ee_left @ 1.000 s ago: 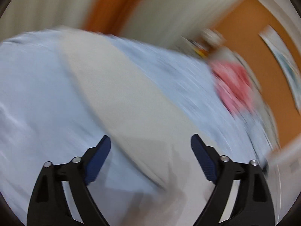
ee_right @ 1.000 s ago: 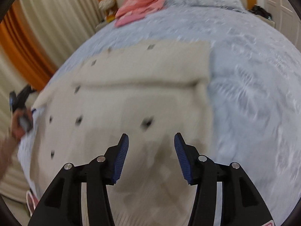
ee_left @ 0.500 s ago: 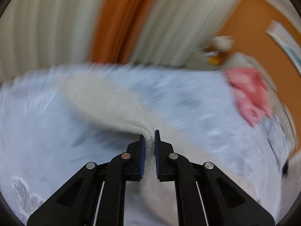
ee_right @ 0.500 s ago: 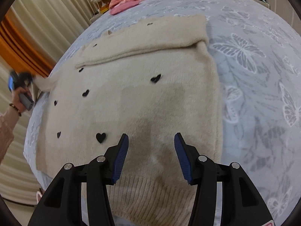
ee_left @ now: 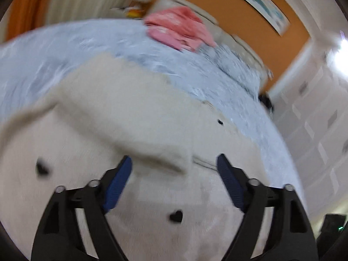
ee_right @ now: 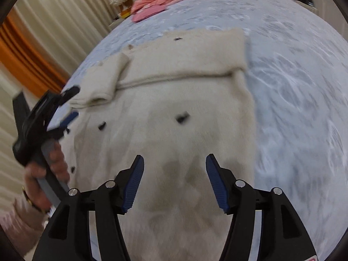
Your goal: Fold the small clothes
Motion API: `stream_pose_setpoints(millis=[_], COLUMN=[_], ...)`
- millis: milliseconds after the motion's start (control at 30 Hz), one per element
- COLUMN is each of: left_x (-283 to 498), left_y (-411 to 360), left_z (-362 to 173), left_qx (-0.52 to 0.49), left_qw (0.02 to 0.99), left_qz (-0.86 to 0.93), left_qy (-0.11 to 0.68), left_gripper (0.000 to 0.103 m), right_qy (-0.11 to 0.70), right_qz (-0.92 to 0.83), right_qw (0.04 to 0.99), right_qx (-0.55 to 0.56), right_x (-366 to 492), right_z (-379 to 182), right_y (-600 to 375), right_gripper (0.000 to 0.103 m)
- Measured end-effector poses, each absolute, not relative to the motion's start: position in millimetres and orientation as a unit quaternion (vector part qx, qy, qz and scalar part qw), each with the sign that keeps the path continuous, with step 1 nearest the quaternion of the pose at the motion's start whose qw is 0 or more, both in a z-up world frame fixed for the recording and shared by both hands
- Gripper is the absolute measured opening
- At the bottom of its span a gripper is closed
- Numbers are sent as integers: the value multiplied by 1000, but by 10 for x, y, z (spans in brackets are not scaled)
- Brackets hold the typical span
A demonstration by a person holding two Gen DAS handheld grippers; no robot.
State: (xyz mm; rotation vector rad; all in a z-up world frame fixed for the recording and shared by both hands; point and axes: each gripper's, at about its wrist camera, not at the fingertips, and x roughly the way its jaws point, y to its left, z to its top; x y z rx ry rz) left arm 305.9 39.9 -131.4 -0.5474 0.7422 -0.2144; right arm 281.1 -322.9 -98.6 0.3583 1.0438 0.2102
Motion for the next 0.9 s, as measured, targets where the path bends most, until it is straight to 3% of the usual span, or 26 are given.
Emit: stream_pose_setpoints(millis=[200, 333, 500, 633, 767, 833, 867, 900], left_x=[3045, 3123, 2974, 2921, 2720, 2651, 2650, 2649], left_y=[1093, 1474, 1483, 1613, 1848, 1912, 1911, 1898], left_z=[-1419, -1589, -1707, -1789, -1924, -1975, -1976, -1976], left_qx=[-397, -462, -389, -422, -484, -505, -505, -499], left_qw=[857, 830, 880, 871, 850, 841, 841, 844], left_qz=[-41, -28, -43, -11, -64, -79, -79, -78], left_qy=[326, 311, 268, 252, 197, 179, 178, 181], left_gripper=[87, 89, 84, 55, 47, 46, 46, 46], right_qy=[488, 455, 446, 463, 480, 486, 486, 488], right_qz=[191, 222, 297, 319, 320, 322, 320, 317], right_qw=[830, 859, 844, 827, 816, 811, 813, 813], right_qx=[190, 77, -11, -13, -38, -36, -35, -16], right_x=[3720, 4176, 4540, 4798, 4909, 4950, 4965, 5017], right_z=[-944, -769, -723, -859, -1012, -1092, -1108, -1096], right_y=[-2741, -1976, -1016, -671, -475, -452, -461, -525], right_gripper=[59, 59, 57, 58, 58, 43, 15, 6])
